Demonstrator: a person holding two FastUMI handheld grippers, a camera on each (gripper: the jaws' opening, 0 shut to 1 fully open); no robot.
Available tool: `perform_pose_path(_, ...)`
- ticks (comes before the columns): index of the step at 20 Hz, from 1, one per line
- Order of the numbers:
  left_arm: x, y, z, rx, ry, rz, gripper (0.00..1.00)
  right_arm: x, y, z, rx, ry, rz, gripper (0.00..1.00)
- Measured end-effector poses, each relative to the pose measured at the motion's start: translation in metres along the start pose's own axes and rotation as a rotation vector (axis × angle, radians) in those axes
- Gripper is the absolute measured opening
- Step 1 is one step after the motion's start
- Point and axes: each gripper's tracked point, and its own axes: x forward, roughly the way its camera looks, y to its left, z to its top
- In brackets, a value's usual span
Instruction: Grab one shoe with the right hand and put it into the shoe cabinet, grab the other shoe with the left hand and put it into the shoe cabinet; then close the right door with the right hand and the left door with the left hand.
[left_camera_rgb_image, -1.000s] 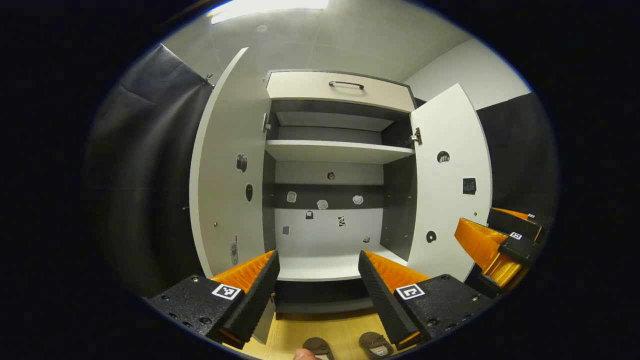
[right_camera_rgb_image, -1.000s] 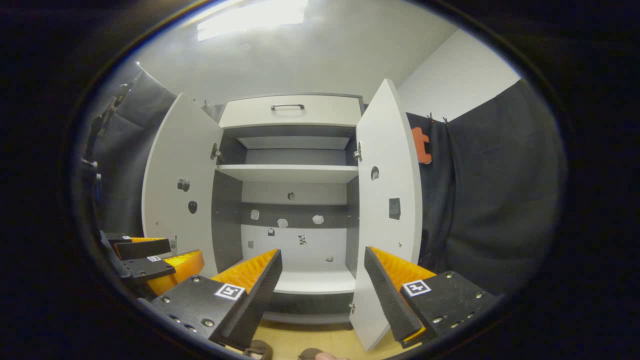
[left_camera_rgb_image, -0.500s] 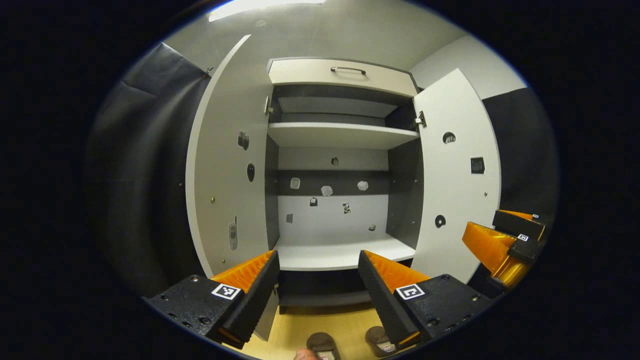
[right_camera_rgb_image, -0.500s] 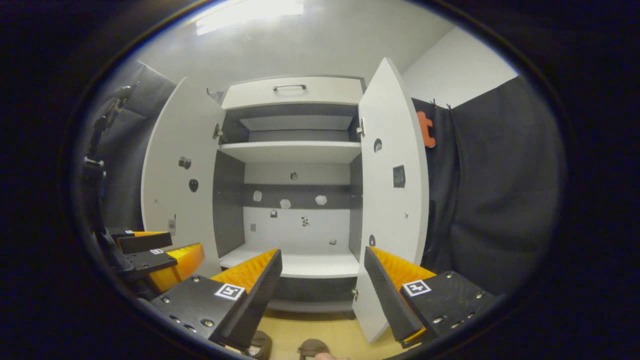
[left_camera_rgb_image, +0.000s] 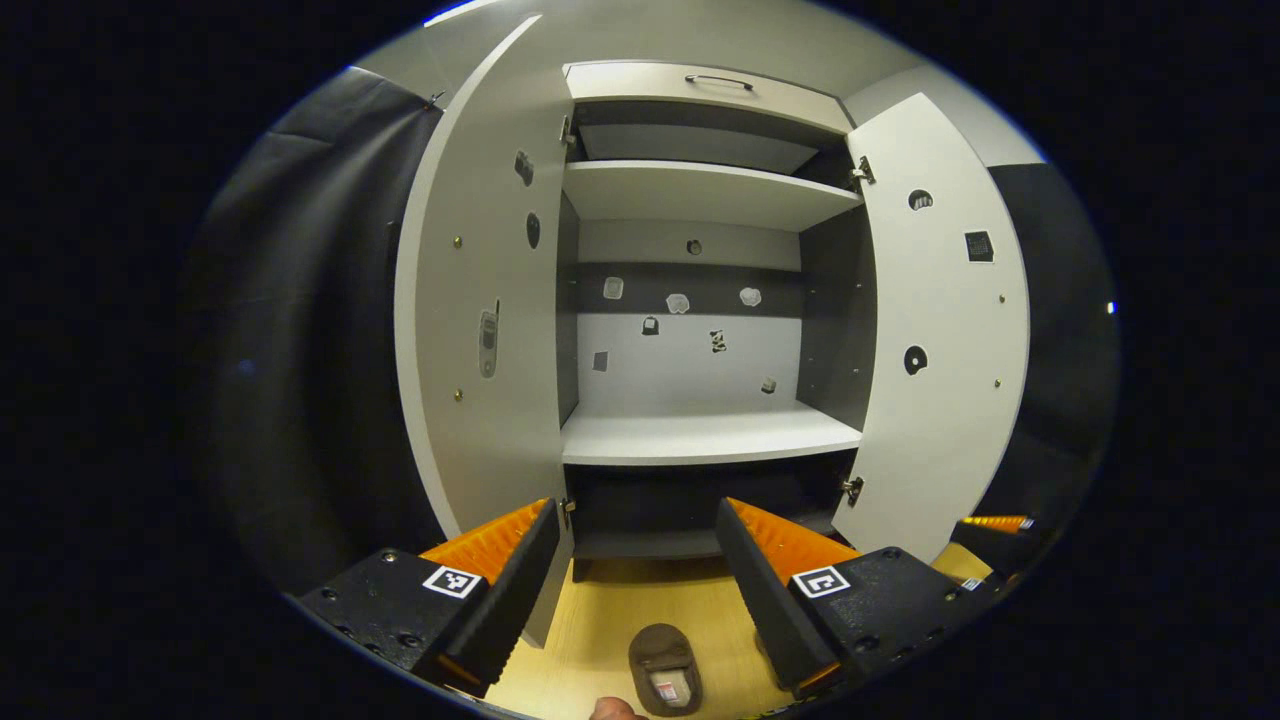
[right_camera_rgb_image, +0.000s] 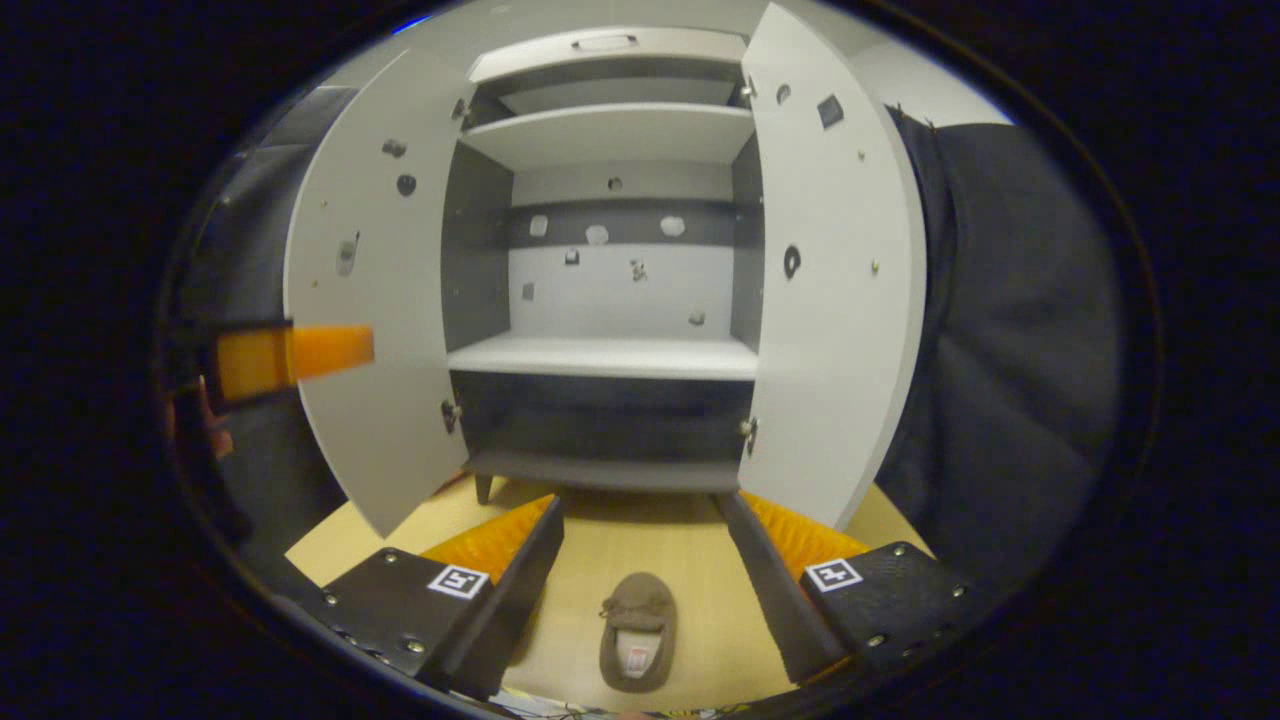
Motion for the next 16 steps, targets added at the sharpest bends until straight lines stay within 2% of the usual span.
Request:
perform_pose_path(2,0.000,0.009,-0.001,0.004,0.009,0.025,0.98,0.011,0.007,-0.053,0.024,0.109,0.035,0.96)
perform_pose_path(3,-0.001,0.014,-0.001,0.003,0.009,0.037,0.98,0.015,0.009,-0.078,0.033,0.163,0.049,0.99)
perform_pose_path(5,-0.002,0.021,0.001,-0.001,0.009,0.057,0.94,0.020,0.017,-0.119,0.051,0.244,0.075,1.00)
perform_pose_path(7,-0.005,0.028,0.001,0.002,0.012,0.080,0.98,0.026,0.022,-0.152,0.050,0.315,0.096,1.00)
perform_pose_path(13,-0.020,0.045,-0.001,-0.004,0.034,0.135,0.97,0.057,0.048,-0.203,0.053,0.418,0.151,1.00)
perform_pose_path(14,-0.024,0.048,-0.001,0.000,0.036,0.145,0.95,0.065,0.051,-0.211,0.061,0.438,0.151,1.00)
perform_pose_path(16,-0.031,0.058,0.000,0.012,0.039,0.173,0.97,0.081,0.052,-0.219,0.065,0.457,0.141,1.00)
